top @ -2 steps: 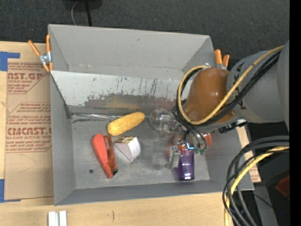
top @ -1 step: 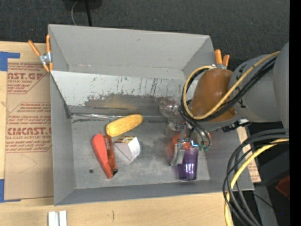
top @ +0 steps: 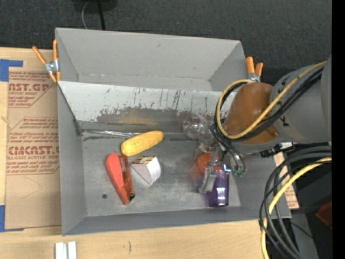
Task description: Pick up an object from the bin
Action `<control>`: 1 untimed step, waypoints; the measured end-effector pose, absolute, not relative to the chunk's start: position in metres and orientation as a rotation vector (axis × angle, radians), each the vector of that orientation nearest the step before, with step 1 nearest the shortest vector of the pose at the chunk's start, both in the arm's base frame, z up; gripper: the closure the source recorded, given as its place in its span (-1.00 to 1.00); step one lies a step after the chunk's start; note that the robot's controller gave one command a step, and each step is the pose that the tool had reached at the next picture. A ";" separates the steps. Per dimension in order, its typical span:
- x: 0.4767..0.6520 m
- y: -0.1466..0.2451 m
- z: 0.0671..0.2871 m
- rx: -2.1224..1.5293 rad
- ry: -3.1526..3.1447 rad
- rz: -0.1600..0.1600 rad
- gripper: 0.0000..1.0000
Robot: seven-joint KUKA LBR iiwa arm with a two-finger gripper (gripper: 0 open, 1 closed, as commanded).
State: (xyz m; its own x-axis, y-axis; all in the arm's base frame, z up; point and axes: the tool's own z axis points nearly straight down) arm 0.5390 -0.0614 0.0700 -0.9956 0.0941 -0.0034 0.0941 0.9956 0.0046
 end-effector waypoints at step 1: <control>0.542 -0.086 0.069 0.101 3.165 0.011 -1.00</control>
Offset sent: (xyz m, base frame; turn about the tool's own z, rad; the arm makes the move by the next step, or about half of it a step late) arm 0.0116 -0.0553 0.0000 0.0513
